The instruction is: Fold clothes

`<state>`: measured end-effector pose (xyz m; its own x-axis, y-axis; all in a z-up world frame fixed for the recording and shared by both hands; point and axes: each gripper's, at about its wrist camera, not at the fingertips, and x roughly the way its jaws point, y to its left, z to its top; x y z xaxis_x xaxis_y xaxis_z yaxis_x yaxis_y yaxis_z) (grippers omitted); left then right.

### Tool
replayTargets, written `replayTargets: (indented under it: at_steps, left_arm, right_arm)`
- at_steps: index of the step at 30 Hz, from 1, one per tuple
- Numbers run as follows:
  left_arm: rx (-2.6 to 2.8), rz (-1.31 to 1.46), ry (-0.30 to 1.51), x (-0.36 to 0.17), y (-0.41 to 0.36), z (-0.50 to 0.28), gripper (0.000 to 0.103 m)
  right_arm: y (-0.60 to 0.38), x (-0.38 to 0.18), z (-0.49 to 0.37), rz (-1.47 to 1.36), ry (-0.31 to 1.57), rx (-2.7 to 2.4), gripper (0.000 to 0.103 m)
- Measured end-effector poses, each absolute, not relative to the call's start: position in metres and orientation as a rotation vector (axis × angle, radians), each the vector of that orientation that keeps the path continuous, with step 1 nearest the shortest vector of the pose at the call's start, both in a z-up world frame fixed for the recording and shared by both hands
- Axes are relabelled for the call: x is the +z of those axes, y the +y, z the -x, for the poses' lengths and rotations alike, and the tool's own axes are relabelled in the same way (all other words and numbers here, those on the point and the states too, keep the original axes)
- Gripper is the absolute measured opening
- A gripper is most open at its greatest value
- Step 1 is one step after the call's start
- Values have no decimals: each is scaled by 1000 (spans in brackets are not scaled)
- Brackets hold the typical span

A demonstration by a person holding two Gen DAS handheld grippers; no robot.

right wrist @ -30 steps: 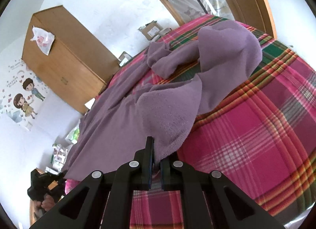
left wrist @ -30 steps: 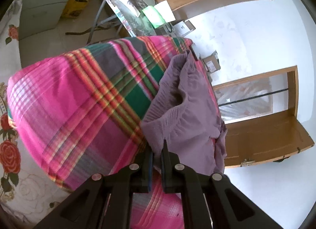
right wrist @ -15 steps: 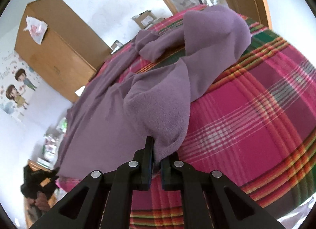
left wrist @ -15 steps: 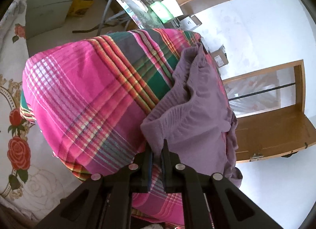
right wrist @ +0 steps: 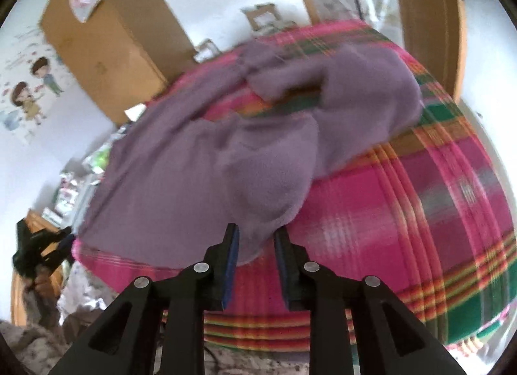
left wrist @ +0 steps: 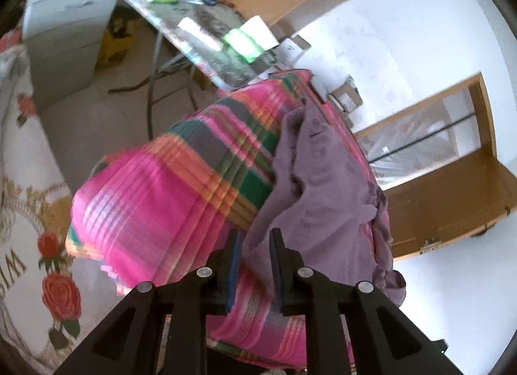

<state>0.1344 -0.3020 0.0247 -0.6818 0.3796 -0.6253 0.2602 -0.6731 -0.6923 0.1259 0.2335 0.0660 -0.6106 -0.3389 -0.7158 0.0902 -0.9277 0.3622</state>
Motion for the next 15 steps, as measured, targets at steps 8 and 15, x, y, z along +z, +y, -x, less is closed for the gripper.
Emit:
replayTargets:
  at_steps: [8,15]
  left_arm:
    - [2438,1291,-928,48,-278,-44,33]
    - [2371,1465,-870,29,-278,21,34]
  right_arm:
    - [179,88,-98,-1111,-310,-2470,26]
    - [138,89,-62,-1146,-200,-2485,27]
